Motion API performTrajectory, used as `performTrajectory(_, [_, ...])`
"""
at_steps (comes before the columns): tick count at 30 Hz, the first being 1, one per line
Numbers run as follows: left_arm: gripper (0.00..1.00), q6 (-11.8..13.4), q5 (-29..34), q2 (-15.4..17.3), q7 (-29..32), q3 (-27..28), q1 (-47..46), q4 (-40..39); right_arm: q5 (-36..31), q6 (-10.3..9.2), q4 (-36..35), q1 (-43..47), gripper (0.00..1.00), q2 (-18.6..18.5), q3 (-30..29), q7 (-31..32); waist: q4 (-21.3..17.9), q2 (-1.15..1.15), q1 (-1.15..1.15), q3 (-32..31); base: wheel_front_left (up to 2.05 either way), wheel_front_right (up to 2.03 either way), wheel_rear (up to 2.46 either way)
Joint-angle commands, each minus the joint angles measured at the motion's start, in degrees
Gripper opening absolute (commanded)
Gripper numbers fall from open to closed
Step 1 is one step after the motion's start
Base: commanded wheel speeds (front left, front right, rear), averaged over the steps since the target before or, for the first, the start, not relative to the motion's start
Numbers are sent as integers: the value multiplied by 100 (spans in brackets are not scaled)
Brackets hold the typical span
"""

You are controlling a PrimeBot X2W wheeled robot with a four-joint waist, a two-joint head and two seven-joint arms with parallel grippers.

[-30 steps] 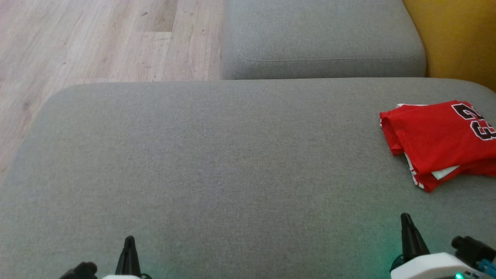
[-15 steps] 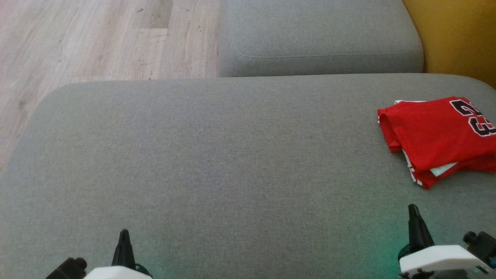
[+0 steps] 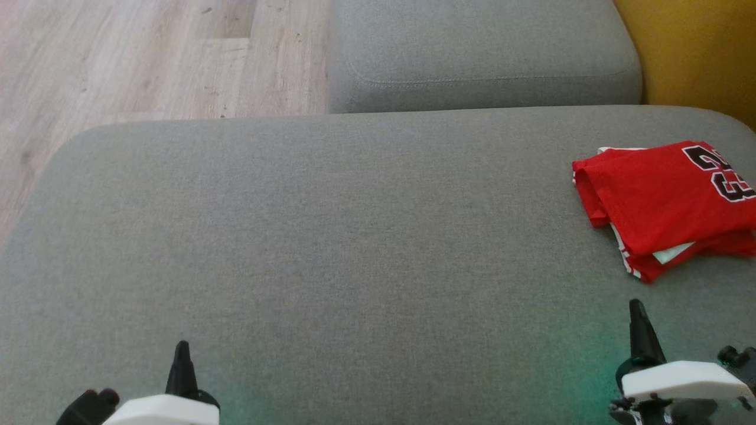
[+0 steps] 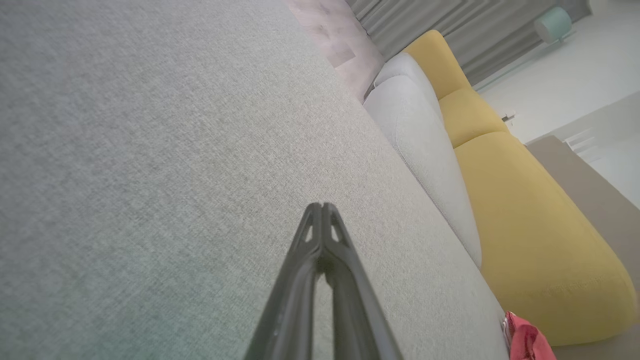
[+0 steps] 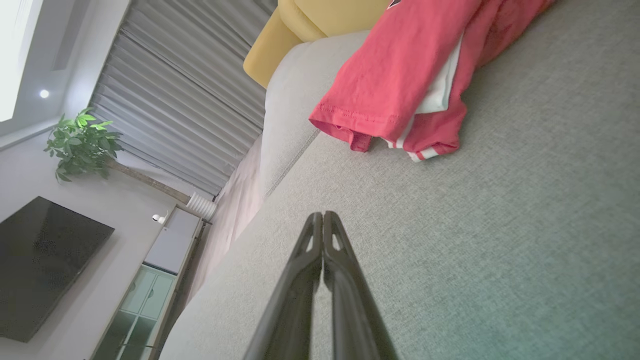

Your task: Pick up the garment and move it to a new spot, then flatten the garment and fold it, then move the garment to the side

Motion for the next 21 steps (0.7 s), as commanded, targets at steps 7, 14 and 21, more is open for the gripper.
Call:
performTrajectory(7, [0, -159, -448, -69, 141, 402, -421, -193, 617, 12, -240, -407, 0, -26, -29, 122, -35, 0, 0, 38, 0, 0, 0])
performTrajectory(14, [0, -258, -782, -129, 257, 575, -494, -204, 1080, 13, -264, -484, 0, -28, -73, 211, -66, 0, 0, 71, 0, 0, 0])
performTrajectory(21, [0, -356, -1115, -188, 373, 747, -566, -215, 1540, 14, -288, -559, 0, -30, -116, 301, -96, 0, 0, 104, 0, 0, 0])
